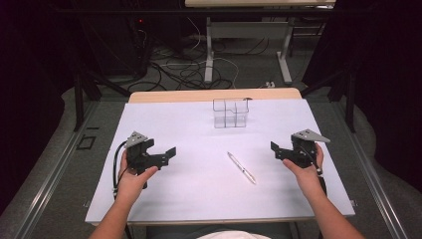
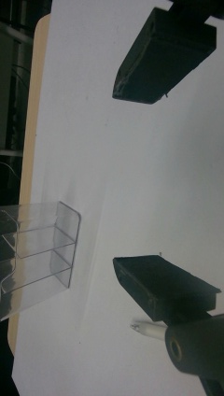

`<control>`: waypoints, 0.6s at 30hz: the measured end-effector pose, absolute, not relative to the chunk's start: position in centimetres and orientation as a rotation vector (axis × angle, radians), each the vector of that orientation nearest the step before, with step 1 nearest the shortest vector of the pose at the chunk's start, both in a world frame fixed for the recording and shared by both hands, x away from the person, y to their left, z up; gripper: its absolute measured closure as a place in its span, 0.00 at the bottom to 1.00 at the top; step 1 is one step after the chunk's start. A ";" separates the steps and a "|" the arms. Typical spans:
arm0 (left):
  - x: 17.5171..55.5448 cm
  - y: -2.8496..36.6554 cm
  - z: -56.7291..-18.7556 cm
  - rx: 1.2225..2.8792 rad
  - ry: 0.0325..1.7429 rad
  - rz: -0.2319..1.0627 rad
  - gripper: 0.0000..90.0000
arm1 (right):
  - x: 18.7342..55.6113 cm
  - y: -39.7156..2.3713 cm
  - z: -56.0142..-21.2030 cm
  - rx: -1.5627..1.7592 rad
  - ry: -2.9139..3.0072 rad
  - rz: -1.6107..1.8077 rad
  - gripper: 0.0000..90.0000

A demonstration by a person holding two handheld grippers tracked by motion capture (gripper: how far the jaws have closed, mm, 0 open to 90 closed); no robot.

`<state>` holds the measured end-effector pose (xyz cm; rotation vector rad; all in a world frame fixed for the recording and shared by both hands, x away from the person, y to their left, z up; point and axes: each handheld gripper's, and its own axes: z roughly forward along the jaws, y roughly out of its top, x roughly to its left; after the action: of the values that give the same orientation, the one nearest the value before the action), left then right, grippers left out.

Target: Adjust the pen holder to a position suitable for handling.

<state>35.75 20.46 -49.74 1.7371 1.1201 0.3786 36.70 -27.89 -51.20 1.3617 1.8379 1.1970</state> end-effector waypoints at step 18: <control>35.1 20.7 -50.0 1.761 1.111 0.395 0.03 | 38.5 -24.8 -50.5 0.967 2.073 1.095 0.50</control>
<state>35.08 20.69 -49.98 1.7606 1.1108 0.3954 38.52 -24.82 -50.49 0.9675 2.0732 1.0950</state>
